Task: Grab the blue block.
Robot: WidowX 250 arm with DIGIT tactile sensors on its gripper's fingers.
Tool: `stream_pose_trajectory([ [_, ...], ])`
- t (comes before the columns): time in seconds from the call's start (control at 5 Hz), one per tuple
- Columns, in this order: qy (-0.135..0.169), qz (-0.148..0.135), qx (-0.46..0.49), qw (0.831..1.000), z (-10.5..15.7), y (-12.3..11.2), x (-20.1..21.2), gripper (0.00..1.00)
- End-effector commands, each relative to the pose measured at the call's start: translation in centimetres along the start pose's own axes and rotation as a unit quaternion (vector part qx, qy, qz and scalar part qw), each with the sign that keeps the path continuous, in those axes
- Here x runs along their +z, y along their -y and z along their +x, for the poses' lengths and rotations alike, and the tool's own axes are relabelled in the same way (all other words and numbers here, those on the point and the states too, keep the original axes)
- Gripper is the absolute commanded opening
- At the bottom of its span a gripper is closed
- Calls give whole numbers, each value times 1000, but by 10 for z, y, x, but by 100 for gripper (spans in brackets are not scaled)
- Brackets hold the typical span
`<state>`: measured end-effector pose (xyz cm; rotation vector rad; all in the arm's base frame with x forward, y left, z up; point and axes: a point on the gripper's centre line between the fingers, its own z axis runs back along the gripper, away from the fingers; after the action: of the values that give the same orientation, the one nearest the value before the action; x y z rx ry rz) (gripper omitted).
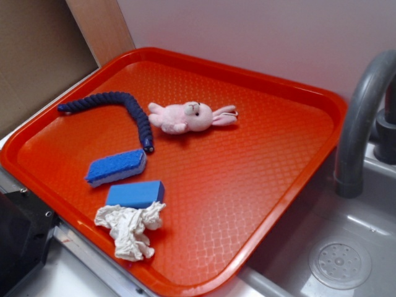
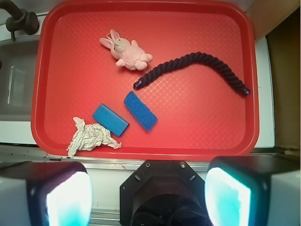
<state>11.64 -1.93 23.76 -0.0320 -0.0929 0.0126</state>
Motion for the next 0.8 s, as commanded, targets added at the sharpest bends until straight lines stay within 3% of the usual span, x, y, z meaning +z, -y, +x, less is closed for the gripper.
stream_pose_trajectory([
  [0.0,0,0,0,1000,0,0,0,100],
  [0.2,17,23,-127,991,17,13,-12,100],
  [0.4,37,-5,-248,968,24,23,-22,100],
  [0.6,60,-87,-357,928,32,30,-38,100],
])
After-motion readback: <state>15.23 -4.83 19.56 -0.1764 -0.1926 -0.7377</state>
